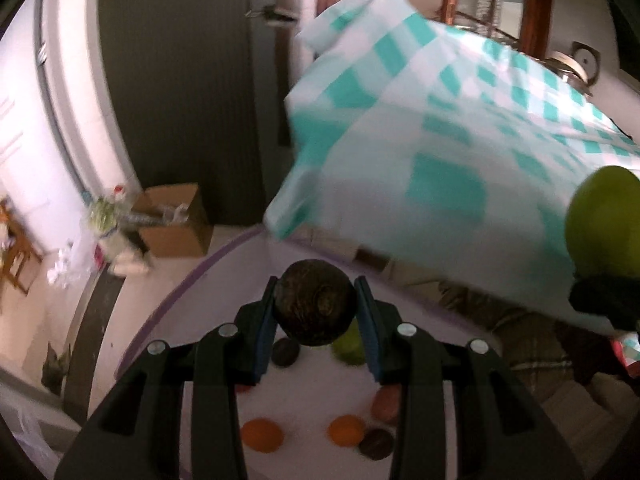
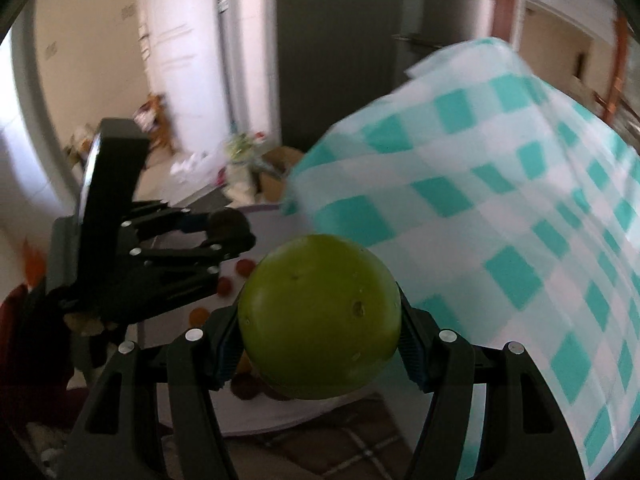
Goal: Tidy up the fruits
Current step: 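Carry the avocado and green fruit into the white box while both tools release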
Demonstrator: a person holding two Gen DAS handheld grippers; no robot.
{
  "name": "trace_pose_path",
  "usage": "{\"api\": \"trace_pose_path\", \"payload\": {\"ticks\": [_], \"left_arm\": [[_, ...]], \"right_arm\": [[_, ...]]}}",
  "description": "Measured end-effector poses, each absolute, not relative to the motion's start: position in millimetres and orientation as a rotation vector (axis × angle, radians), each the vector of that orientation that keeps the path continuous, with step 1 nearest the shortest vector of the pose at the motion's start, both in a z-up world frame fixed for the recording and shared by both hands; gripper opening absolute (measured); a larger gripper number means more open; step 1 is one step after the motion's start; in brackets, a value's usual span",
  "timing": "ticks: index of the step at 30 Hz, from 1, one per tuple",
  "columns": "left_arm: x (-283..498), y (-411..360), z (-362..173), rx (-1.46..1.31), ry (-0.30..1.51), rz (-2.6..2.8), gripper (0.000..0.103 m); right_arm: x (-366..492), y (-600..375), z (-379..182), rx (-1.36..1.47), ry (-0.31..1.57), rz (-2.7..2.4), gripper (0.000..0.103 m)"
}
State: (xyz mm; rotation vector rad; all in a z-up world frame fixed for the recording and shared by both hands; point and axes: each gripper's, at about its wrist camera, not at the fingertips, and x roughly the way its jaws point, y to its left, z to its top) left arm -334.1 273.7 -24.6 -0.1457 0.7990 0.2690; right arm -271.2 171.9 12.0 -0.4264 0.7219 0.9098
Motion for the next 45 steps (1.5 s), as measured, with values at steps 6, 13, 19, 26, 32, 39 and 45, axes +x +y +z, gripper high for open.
{"api": "trace_pose_path", "payload": {"ticks": [6, 13, 19, 26, 32, 39, 45], "left_arm": [[-352, 299, -52, -0.200, 0.845, 0.313, 0.037], [-357, 311, -86, -0.202, 0.980, 0.360, 0.037], [-362, 321, -128, -0.246, 1.144, 0.387, 0.037], [-353, 335, -144, -0.206, 1.233, 0.413, 0.037], [-344, 352, -157, -0.186, 1.288, 0.437, 0.038], [-341, 357, -166, -0.192, 1.322, 0.436, 0.038], [-335, 353, -174, -0.146, 1.372, 0.445, 0.042]], "right_arm": [[-287, 205, -10, -0.521, 0.760, 0.972, 0.064], [-292, 244, -45, -0.635, 0.820, 1.023, 0.064], [-289, 275, -93, -0.740, 0.924, 1.042, 0.064], [-294, 297, -133, -0.838, 0.979, 1.076, 0.064], [-327, 308, -161, -0.961, 0.972, 1.210, 0.064], [-328, 312, -167, -0.914, 1.011, 1.266, 0.064], [-319, 305, -171, -0.871, 1.065, 1.259, 0.064]]}}
